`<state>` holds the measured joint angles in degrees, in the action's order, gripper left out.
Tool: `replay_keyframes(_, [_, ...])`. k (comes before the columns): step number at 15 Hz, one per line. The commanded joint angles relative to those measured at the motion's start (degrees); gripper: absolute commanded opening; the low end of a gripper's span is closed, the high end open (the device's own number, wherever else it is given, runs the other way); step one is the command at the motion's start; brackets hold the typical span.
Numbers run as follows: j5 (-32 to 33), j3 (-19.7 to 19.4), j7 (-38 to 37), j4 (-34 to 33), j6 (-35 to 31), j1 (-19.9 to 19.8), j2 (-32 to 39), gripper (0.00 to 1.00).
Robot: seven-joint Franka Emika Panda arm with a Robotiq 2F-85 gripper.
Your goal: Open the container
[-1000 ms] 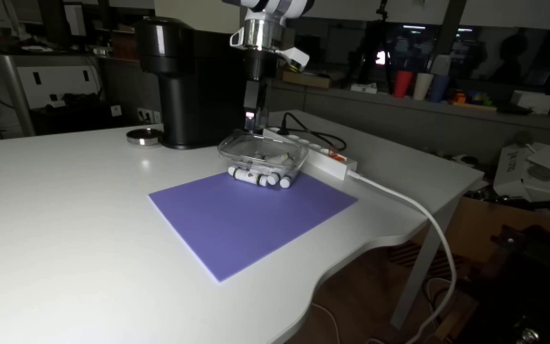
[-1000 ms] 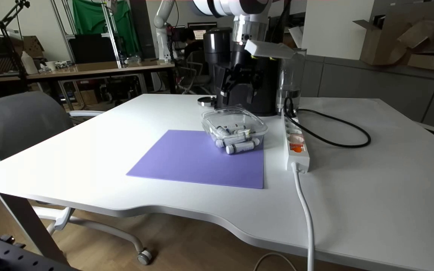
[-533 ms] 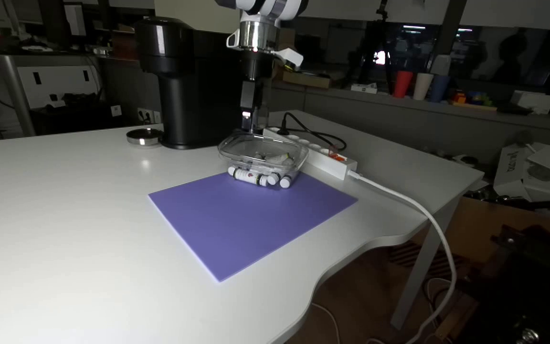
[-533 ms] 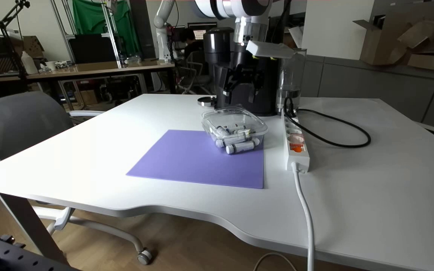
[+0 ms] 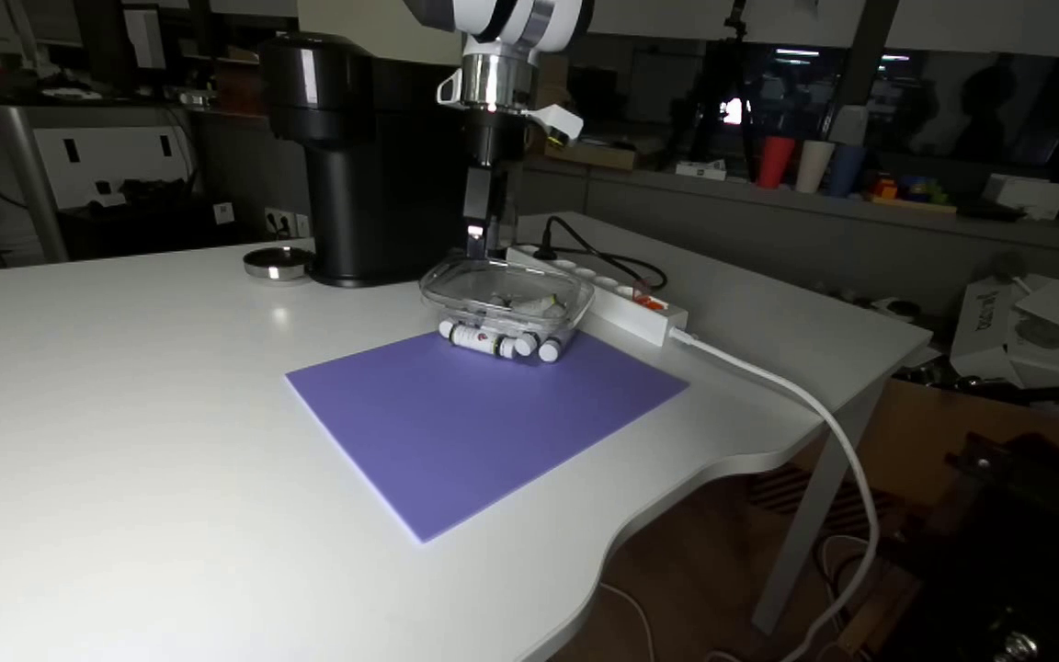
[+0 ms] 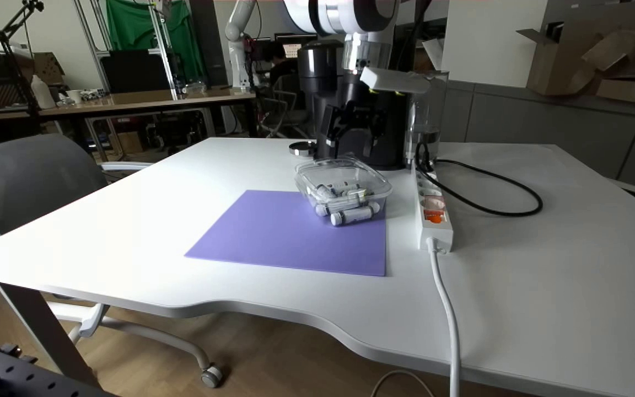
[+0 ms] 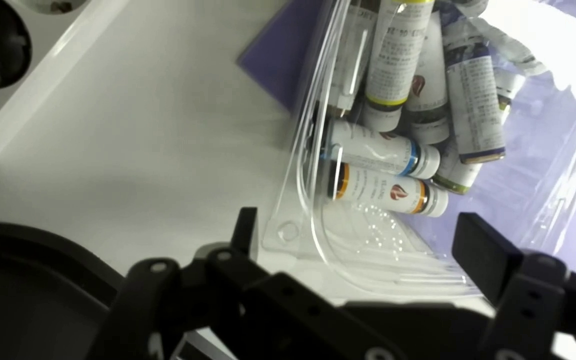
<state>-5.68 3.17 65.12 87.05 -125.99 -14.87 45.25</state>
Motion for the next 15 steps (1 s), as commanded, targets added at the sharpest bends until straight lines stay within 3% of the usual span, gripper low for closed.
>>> replay_keyframes(1, [0.3, 0.0, -1.2, -3.7, 2.3, 0.0, 3.1, 1.0])
replay_keyframes(11, [1.2, 0.8, 0.1, -4.1, 1.7, 1.0, 3.6, 1.0])
replay_keyframes(15, [2.4, 0.2, -0.4, -3.1, -1.5, 2.3, 2.8, 1.0])
